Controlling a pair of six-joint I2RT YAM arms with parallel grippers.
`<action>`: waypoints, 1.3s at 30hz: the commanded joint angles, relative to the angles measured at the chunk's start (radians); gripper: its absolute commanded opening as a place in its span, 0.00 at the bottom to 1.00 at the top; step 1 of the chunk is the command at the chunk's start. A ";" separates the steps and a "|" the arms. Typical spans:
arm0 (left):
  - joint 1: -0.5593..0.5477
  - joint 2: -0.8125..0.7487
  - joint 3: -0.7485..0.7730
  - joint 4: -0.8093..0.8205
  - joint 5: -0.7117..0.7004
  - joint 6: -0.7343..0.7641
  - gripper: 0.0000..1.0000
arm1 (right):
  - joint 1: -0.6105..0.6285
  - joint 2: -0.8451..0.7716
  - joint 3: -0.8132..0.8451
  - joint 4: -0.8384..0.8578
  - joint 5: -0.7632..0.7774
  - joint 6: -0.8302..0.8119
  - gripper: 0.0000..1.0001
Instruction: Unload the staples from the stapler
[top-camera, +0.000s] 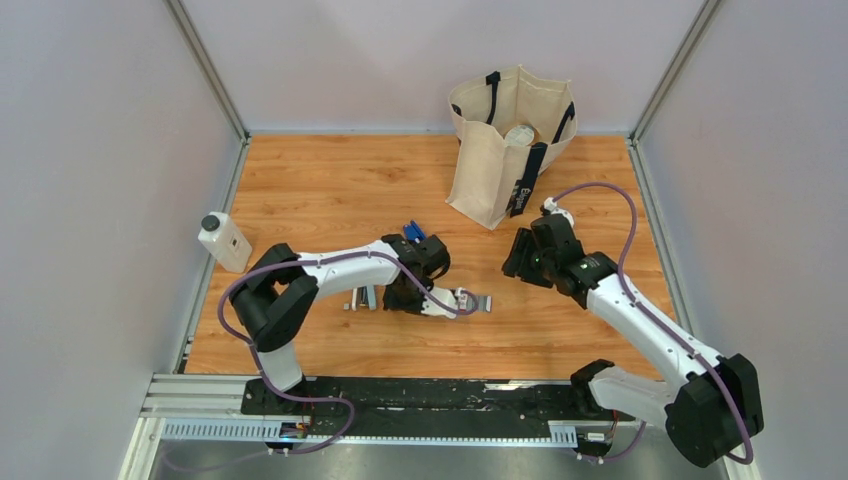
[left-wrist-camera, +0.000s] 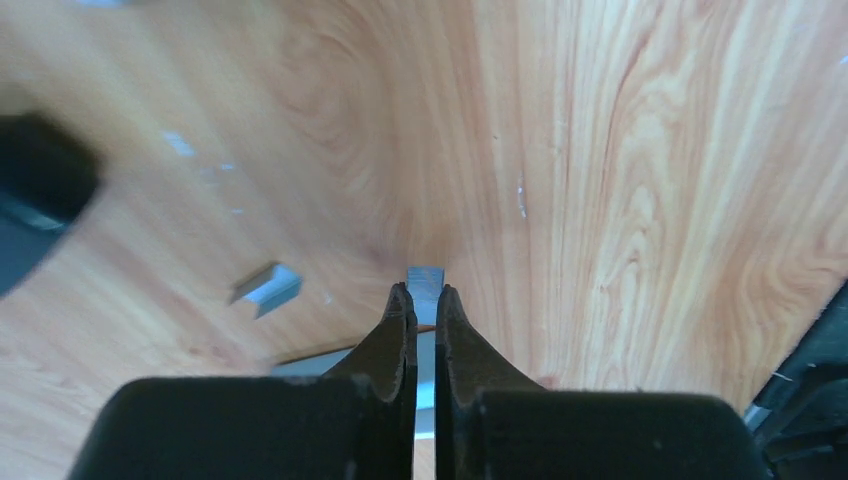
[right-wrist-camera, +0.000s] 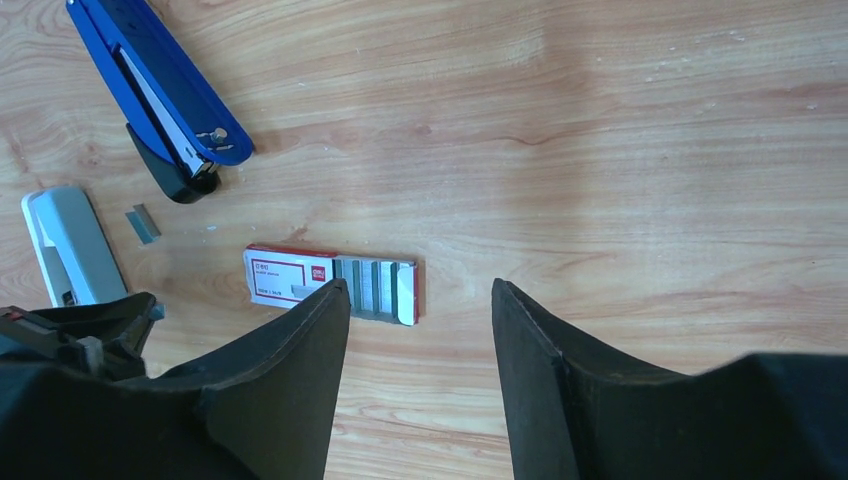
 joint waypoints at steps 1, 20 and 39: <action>0.003 -0.102 0.205 -0.126 0.134 -0.100 0.00 | -0.012 -0.058 0.060 -0.005 -0.025 -0.047 0.59; 0.333 -0.417 0.327 0.785 1.205 -1.431 0.03 | -0.023 -0.249 0.212 0.332 -0.643 -0.021 0.68; 0.382 -0.435 0.028 1.466 1.147 -1.962 0.07 | 0.069 -0.168 0.330 0.477 -0.733 0.076 0.62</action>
